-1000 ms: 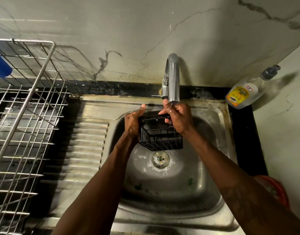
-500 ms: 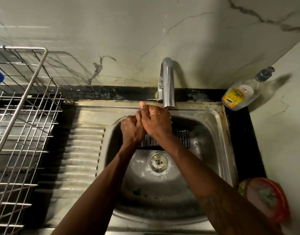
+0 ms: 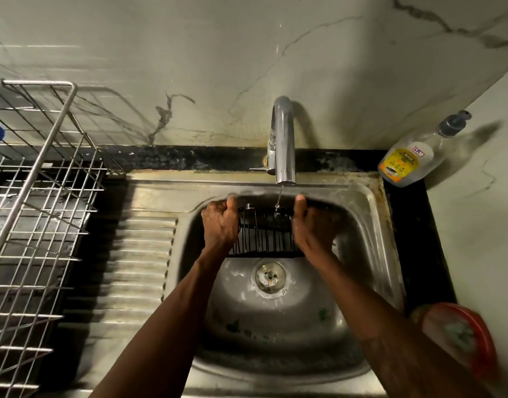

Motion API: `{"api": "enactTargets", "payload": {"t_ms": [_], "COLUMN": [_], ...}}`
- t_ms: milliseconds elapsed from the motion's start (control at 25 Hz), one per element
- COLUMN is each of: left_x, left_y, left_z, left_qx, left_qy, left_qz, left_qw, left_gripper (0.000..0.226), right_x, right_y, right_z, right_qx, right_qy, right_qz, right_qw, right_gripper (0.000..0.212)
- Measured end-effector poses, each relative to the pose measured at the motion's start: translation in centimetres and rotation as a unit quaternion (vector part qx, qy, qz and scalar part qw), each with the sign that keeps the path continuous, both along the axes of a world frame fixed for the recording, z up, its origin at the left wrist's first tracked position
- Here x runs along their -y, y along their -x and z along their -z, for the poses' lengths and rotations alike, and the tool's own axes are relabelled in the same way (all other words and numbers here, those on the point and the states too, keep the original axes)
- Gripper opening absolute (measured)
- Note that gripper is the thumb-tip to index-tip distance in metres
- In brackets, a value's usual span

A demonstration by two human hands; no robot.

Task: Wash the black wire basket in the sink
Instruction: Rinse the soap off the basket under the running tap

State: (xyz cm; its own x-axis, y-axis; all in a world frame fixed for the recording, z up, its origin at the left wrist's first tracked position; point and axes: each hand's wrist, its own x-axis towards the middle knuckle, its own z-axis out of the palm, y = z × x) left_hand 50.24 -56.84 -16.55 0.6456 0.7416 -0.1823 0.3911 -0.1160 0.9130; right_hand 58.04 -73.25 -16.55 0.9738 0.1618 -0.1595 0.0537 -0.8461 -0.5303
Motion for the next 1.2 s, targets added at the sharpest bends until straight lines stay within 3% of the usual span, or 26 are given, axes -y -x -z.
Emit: {"api": "enactTargets", "payload": {"t_ms": [160, 280, 360, 480, 600, 720, 840, 960, 1040, 1080, 1120, 1200], "left_x": [0.6, 1.1, 1.1, 1.0, 0.4, -0.7, -1.1, 0.2, 0.8, 1.3, 1.6, 2.0], "left_y": [-1.0, -0.8, -0.3, 0.6, 1.2, 0.8, 1.0, 0.3, 0.2, 0.3, 0.1, -0.9], "left_z": [-1.7, -2.1, -1.8, -1.9, -2.8, -2.5, -1.5, -2.1, -2.4, -2.5, -2.3, -1.8], "left_qx": [-0.072, -0.085, -0.091, -0.083, -0.088, -0.127, -0.178, -0.155, -0.146, -0.167, -0.163, -0.12], "left_qy": [-0.012, 0.0, 0.007, 0.008, 0.029, 0.038, 0.113, 0.154, 0.28, 0.296, 0.315, 0.353], "left_qz": [-0.044, -0.058, -0.077, -0.074, -0.029, -0.01, -0.049, -0.094, -0.133, -0.126, -0.118, -0.133], "left_qw": [0.996, 0.995, 0.993, 0.994, 0.995, 0.991, 0.976, 0.971, 0.939, 0.932, 0.928, 0.918], "left_gripper": [0.049, 0.048, 0.05, 0.076, 0.079, 0.075, 0.073, 0.054, 0.04, 0.037, 0.035, 0.035], "right_x": [-4.0, -3.6, -2.0, 0.2, -0.7, -3.6, -5.0, -4.8, -5.4, -6.3, -7.2, -8.8], "right_y": [1.5, -0.3, -2.3, -4.4, -4.2, -2.6, -1.2, -0.3, 0.1, 0.5, 1.3, 3.3], "right_z": [-2.7, -3.3, -2.5, -0.7, -0.5, -2.1, -2.5, -2.0, -1.9, -2.0, -2.3, -3.6], "right_qx": [0.047, 0.016, -0.066, -0.13, -0.176, -0.259, -0.255, -0.155, -0.18, -0.214, -0.231, -0.182], "right_qy": [-0.199, -0.206, -0.142, 0.001, -0.051, -0.107, -0.061, -0.025, -0.047, -0.043, -0.029, -0.002], "right_qz": [-0.153, -0.247, -0.234, -0.174, -0.118, -0.124, -0.135, -0.06, 0.026, 0.058, 0.057, -0.032], "right_qw": [0.967, 0.947, 0.96, 0.976, 0.976, 0.952, 0.956, 0.986, 0.982, 0.974, 0.971, 0.983], "right_gripper": [0.053, 0.05, 0.06, 0.067, 0.072, 0.066, 0.071, 0.065, 0.078, 0.09, 0.095, 0.081]}}
